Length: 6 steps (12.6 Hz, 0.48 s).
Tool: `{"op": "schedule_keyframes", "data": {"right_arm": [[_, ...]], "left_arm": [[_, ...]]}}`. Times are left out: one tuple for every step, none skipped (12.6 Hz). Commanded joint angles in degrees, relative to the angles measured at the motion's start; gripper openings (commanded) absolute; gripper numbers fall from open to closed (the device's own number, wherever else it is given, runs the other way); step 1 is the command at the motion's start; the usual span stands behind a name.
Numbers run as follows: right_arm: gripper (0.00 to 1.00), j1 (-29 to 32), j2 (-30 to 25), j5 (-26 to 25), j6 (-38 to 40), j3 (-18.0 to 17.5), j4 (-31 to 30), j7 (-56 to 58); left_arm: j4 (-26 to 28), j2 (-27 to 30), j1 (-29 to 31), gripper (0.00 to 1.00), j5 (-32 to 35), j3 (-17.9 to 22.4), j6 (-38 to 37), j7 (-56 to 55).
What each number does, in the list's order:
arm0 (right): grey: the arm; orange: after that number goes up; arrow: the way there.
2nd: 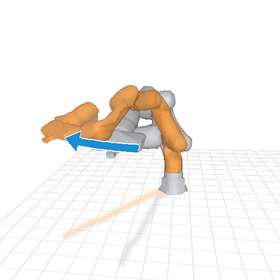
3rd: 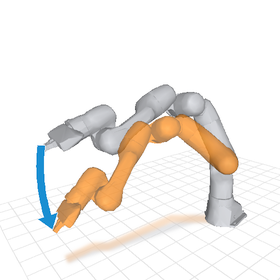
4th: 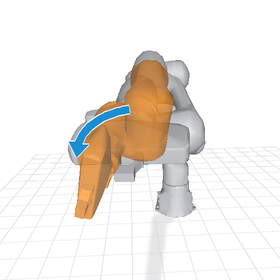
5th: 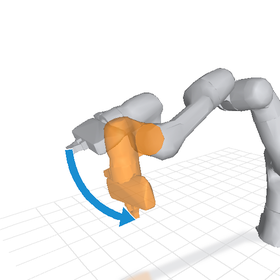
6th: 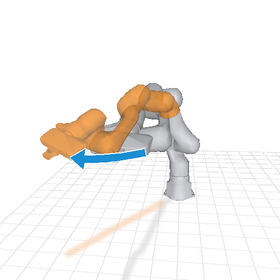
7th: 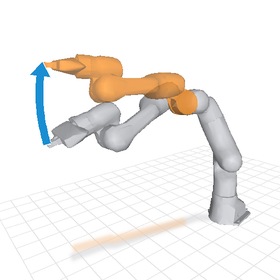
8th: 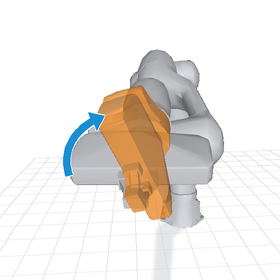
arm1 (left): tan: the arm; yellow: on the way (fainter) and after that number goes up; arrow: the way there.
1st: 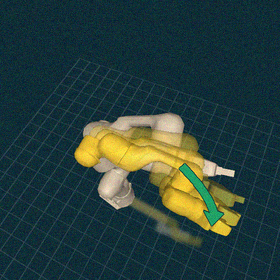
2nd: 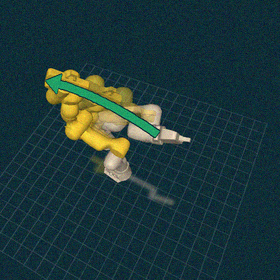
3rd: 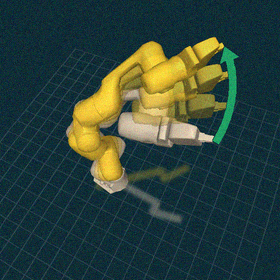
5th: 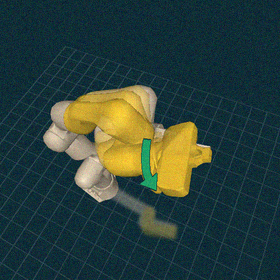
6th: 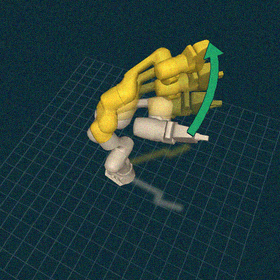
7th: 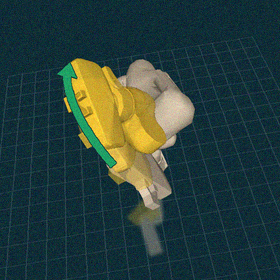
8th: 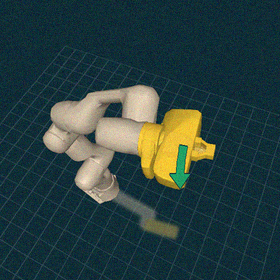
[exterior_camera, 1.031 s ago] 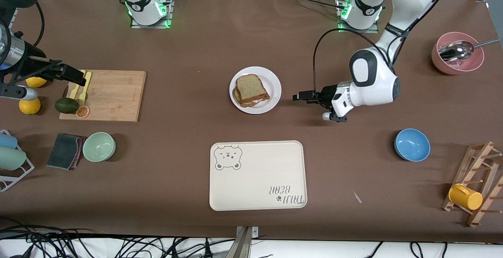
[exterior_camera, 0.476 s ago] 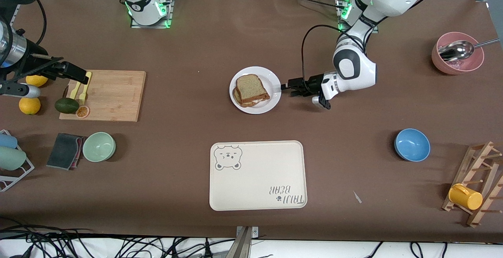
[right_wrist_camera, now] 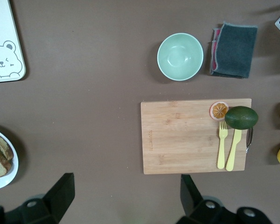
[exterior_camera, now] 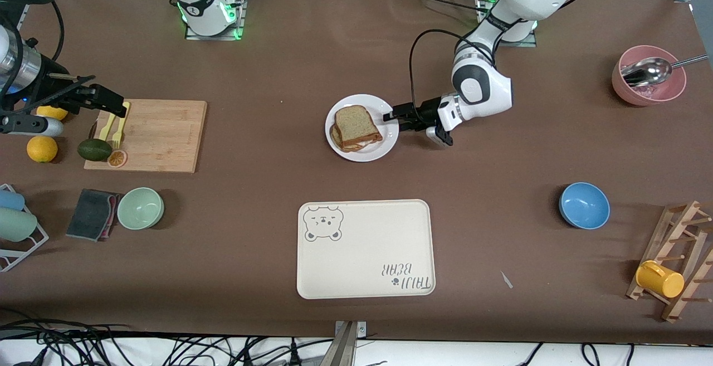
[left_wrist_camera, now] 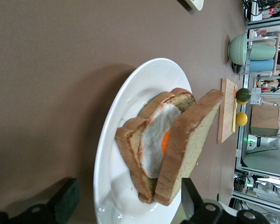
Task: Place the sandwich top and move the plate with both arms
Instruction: 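Grip the white plate rim with the left gripper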
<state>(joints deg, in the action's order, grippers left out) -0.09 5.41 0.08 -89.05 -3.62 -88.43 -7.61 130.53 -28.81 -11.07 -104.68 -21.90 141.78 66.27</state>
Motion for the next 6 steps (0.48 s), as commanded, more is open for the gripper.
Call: {"op": "schedule_keyframes", "data": {"right_arm": [[1.00, 1.2, -2.0, -1.0, -1.0, -1.0, -2.3, 1.3], [1.00, 1.2, -2.0, -1.0, -1.1, -1.0, -2.3, 1.3], [1.00, 1.2, -2.0, -1.0, -1.0, -1.0, -2.3, 1.3], [1.00, 1.2, -2.1, -1.0, -1.0, -1.0, -2.3, 1.3], [1.00, 1.2, -2.1, -1.0, -0.9, -1.0, -2.3, 1.3], [1.00, 1.2, -2.1, -1.0, -1.0, -0.9, -2.3, 1.3]], "left_arm": [[-0.3, -1.9, 0.3, 0.84, -4.1, -0.1, 0.4, 5.4], [-0.4, -2.0, 0.0, 0.74, -4.6, -0.1, 0.4, 5.5], [-0.5, -2.2, -0.4, 0.64, -4.7, -0.1, 0.4, 5.5], [-0.6, -2.4, -0.4, 0.57, -5.4, -0.1, 0.4, 5.5], [-0.7, -2.5, -0.5, 0.52, -5.4, -0.1, 0.4, 5.5], [-0.7, -2.5, -0.5, 0.46, -5.4, -0.1, 0.4, 5.5]]}}
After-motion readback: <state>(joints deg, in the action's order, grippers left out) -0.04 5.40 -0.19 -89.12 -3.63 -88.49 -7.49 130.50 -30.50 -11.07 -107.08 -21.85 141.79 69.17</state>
